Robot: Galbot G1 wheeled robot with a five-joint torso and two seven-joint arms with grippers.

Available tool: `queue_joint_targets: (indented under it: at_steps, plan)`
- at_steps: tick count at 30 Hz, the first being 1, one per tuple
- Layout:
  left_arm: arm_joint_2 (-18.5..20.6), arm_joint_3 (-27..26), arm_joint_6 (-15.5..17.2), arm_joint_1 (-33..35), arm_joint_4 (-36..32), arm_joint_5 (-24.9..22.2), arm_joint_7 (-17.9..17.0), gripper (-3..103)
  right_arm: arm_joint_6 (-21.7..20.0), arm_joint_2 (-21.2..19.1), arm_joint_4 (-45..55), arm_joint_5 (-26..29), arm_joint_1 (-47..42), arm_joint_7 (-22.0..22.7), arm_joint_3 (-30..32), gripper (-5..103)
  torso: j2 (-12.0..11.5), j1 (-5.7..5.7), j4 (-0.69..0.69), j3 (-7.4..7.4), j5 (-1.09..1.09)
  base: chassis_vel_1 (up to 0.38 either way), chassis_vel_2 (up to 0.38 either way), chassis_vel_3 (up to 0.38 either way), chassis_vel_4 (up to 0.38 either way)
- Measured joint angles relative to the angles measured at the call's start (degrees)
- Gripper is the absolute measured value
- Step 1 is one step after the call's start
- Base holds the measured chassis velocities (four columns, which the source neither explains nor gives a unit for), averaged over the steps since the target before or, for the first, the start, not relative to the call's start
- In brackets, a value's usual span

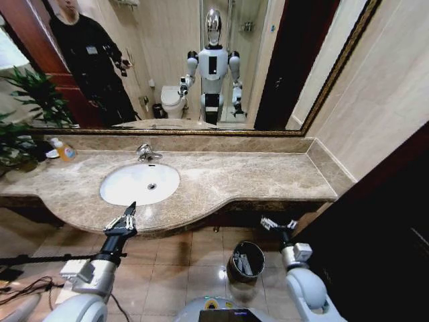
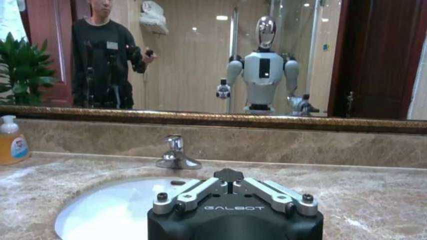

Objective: Pick up the trash from the sink and place it in the trash bin.

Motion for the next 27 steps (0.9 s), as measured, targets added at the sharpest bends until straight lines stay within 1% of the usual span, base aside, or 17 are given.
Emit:
queue_joint_targets:
  at_steps: [1,2,3,6,10,12,14,20,22,27]
  plan:
    - [0.0,0.0,0.0,0.0,0.0,0.0,0.0,0,-2.6,-1.3,4.7,1.5,1.1,1.8,0.0,100,0.0,0.0,0.0,0.0,0.0,0.0,0.0,0.0,0.0]
    - [0.0,0.0,0.0,0.0,0.0,0.0,0.0,0,-3.6,-1.8,6.4,2.3,1.5,2.4,0.0,100,0.0,0.0,0.0,0.0,0.0,0.0,0.0,0.0,0.0]
    - [0.0,0.0,0.0,0.0,0.0,0.0,0.0,0,-3.6,-1.8,6.4,2.3,1.5,2.4,0.0,100,0.0,0.0,0.0,0.0,0.0,0.0,0.0,0.0,0.0]
    - [0.0,0.0,0.0,0.0,0.0,0.0,0.0,0,-6.5,-2.9,10.4,4.6,2.2,3.6,0.2,100,0.0,0.0,0.0,0.0,0.0,0.0,0.0,0.0,0.0]
    - [0.0,0.0,0.0,0.0,0.0,0.0,0.0,0,-7.6,-3.6,12.3,5.1,2.1,3.6,0.4,100,0.0,0.0,0.0,0.0,0.0,0.0,0.0,0.0,0.0]
    - [0.0,0.0,0.0,0.0,0.0,0.0,0.0,0,-7.7,-3.7,12.5,5.1,1.9,3.3,0.5,100,0.0,0.0,0.0,0.0,0.0,0.0,0.0,0.0,0.0]
    - [0.0,0.0,0.0,0.0,0.0,0.0,0.0,0,-7.7,-4.2,12.7,5.3,1.2,1.4,0.9,100,0.0,0.0,0.0,0.0,0.0,0.0,0.0,0.0,0.0]
    - [0.0,0.0,0.0,0.0,0.0,0.0,0.0,0,-7.5,-4.9,10.9,5.6,1.5,-0.8,1.5,100,0.0,0.0,0.0,0.0,0.0,0.0,0.0,0.0,0.0]
    - [0.0,0.0,0.0,0.0,0.0,0.0,0.0,0,-6.2,-5.3,8.2,5.5,2.0,-3.0,2.4,100,0.0,0.0,0.0,0.0,0.01,0.0,0.0,0.0,0.0]
    - [0.0,0.0,0.0,0.0,0.0,0.0,0.0,0,-5.0,-6.1,6.4,7.3,1.7,-4.5,3.8,100,0.0,0.0,0.0,0.0,0.0,0.0,0.0,0.0,0.0]
